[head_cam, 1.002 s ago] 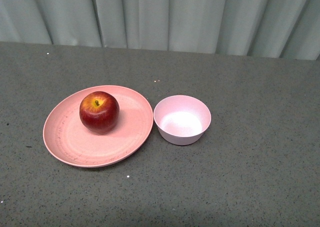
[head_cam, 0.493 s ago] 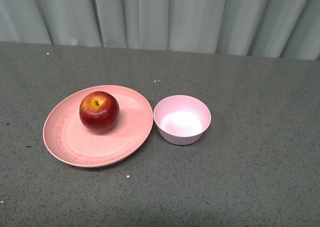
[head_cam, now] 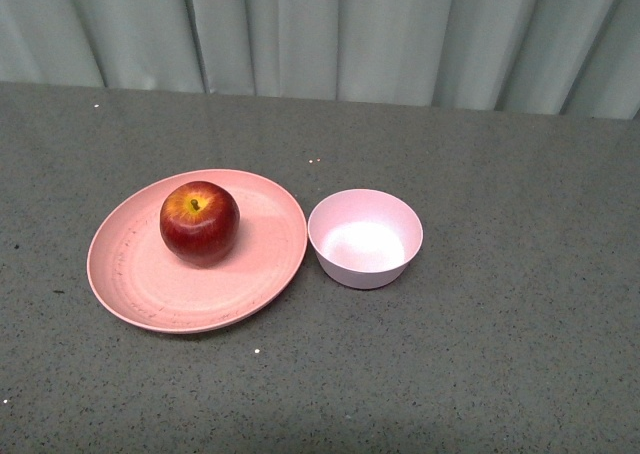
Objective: Move apple from plate to bowl
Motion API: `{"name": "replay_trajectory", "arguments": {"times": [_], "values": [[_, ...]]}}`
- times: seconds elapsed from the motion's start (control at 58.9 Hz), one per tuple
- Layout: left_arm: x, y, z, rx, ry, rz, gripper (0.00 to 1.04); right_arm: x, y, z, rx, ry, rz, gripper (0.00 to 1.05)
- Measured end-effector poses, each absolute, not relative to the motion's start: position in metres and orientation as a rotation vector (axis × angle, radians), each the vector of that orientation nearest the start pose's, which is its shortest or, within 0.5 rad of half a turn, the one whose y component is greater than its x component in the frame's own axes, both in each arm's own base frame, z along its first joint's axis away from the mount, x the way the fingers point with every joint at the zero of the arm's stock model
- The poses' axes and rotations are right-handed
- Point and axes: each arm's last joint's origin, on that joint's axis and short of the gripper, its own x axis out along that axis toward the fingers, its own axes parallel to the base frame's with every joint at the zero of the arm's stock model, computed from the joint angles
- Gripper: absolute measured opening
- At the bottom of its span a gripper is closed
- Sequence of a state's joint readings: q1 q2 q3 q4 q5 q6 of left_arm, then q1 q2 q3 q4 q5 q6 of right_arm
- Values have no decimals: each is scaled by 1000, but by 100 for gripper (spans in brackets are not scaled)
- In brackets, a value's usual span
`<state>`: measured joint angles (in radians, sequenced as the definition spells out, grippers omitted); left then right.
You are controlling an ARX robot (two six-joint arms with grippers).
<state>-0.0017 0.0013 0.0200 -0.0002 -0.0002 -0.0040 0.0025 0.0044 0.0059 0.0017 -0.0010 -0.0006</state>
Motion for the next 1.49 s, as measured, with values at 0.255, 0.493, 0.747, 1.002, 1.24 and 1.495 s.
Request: {"name": "replay_trajectory", "arguments": {"times": [0.255, 0.493, 0.747, 1.002, 1.24, 1.495], "values": [[97, 0, 170, -4, -18, -2, 98, 98, 0, 165, -1, -3, 3, 93], [99, -1, 162, -15, 97, 173, 98, 98, 0, 165, 0, -3, 3, 95], [122, -8, 164, -27, 139, 124, 98, 98, 0, 165, 0, -3, 3, 95], [201, -25, 173, -94, 176, 33, 98, 98, 0, 165, 0, -3, 3, 95], [272, -59, 134, -102, 411, -43, 98, 98, 0, 165, 0, -3, 3, 95], [329, -83, 108, -93, 515, -52, 98, 98, 0, 165, 0, -3, 3, 95]]}}
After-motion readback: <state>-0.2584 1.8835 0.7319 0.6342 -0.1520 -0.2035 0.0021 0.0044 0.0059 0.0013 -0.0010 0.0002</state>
